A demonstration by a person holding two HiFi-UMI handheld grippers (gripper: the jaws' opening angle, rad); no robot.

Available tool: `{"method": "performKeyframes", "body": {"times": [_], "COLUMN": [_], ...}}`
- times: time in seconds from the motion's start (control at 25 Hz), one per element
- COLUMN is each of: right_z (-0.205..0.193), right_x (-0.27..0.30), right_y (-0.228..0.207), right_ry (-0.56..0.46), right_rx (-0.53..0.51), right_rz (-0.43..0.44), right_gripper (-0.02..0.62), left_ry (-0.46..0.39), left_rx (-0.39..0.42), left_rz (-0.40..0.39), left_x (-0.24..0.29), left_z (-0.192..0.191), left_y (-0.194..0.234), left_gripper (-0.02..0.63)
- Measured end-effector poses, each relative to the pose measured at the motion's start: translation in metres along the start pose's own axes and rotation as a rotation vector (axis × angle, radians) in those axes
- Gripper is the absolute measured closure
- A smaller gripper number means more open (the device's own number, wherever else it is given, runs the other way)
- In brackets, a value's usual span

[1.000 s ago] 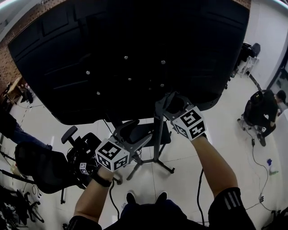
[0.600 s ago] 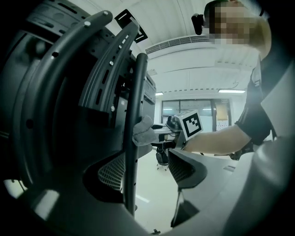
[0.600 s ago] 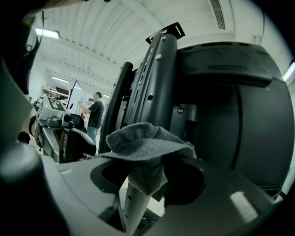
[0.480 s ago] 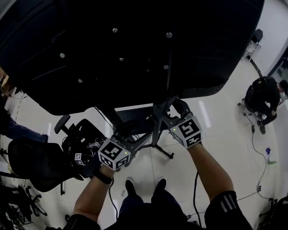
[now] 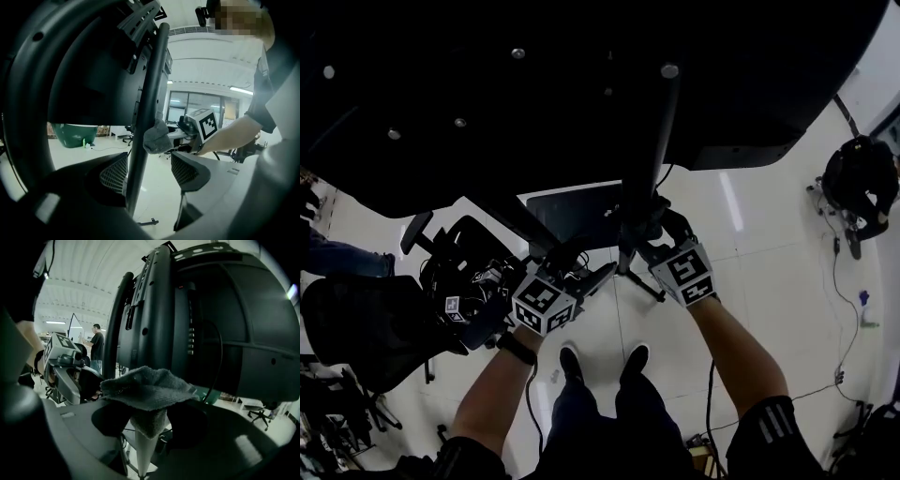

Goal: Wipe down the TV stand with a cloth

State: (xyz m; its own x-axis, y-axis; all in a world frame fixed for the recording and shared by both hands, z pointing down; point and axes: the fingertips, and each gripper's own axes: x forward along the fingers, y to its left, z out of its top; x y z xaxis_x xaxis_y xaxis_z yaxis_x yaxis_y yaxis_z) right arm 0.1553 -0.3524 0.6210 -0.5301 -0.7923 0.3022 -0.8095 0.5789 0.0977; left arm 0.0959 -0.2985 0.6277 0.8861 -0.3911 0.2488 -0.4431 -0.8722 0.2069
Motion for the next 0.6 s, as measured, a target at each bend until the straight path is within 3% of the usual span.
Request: {"method": "performKeyframes", "body": {"times": [0.6], "right_z": [-0.132], "right_x": [0.047], "right_y": [0.012], "right_ry": [0.022], "right_rx": [0.101], "right_rz": [0.047], "right_gripper": [0.357], "left_ry": [0.135], "left_rx": [-0.138], "left_rz": [0.035], "left_x": [0.043], "left_z": [-0.156], "left_y": [0.042], "left_gripper": [0.290]}}
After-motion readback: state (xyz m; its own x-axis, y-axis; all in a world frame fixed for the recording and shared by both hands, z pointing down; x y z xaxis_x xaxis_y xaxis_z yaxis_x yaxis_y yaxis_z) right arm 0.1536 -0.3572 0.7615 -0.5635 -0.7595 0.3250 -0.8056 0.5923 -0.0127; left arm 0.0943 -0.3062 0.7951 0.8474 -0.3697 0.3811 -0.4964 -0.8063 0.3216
